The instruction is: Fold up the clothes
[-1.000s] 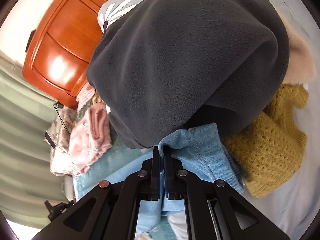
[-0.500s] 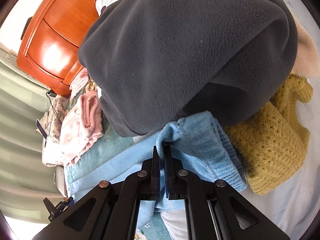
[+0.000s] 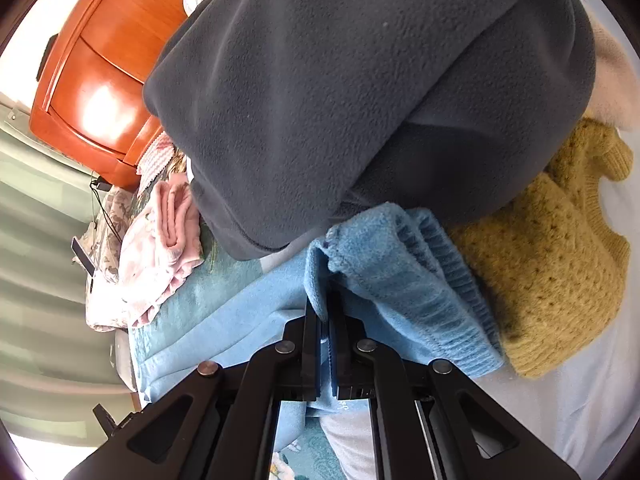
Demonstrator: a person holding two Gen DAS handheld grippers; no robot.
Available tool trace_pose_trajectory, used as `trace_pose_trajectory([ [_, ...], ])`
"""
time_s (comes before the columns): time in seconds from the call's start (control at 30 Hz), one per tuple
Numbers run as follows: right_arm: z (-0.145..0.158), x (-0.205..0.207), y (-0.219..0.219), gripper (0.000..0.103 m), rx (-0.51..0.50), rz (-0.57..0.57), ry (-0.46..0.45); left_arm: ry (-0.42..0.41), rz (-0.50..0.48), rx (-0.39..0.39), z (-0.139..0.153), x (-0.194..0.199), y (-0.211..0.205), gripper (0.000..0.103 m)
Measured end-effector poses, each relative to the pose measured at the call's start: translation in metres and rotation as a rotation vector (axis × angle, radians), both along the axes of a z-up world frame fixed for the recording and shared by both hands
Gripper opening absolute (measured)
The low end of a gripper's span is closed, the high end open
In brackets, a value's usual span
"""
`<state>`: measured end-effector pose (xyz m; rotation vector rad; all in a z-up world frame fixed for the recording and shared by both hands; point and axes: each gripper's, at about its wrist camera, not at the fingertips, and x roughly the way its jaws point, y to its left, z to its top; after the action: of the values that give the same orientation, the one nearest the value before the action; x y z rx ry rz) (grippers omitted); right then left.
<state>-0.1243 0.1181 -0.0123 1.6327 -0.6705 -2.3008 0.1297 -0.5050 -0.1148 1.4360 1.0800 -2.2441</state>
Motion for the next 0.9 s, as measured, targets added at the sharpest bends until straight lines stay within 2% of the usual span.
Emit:
trace_pose_trajectory([
  [0.1,-0.001,0.002,0.000,0.003,0.003,0.007,-0.001,0.012,-0.018,0.003,0.001,0.001,0.006,0.039],
  [0.13,-0.001,0.002,0.000,0.003,0.001,0.007,-0.003,0.012,-0.022,-0.008,0.001,0.001,0.008,0.018],
  [0.17,-0.002,0.003,-0.001,0.004,-0.002,0.007,-0.006,0.015,-0.026,-0.007,0.001,0.002,0.010,0.005],
  [0.2,-0.002,0.003,-0.001,0.004,-0.003,0.007,-0.008,0.018,-0.030,-0.005,0.001,0.002,0.012,0.006],
  [0.37,0.004,0.006,0.002,0.004,0.005,0.012,0.007,0.117,-0.065,-0.129,0.041,-0.005,0.019,0.006],
  [0.53,0.030,0.011,0.009,0.003,-0.016,0.001,0.102,0.274,-0.110,-0.270,0.109,-0.021,0.015,0.006],
  [0.6,0.039,0.012,0.013,0.003,-0.023,-0.010,0.144,0.299,-0.101,-0.291,0.120,-0.023,0.009,0.006],
  [0.67,0.039,0.011,0.014,0.003,-0.018,-0.015,0.146,0.241,-0.072,-0.295,0.106,-0.030,-0.002,0.006],
  [0.8,0.023,0.007,0.006,0.003,-0.006,-0.009,0.100,0.063,0.010,-0.238,0.038,-0.040,-0.030,0.006],
  [0.87,0.018,0.006,0.002,0.003,0.001,0.004,0.081,0.033,0.052,-0.201,0.013,-0.033,-0.031,0.006],
  [0.9,0.016,0.006,0.000,0.003,0.011,0.010,0.076,0.042,0.061,-0.200,0.011,-0.030,-0.029,0.006],
])
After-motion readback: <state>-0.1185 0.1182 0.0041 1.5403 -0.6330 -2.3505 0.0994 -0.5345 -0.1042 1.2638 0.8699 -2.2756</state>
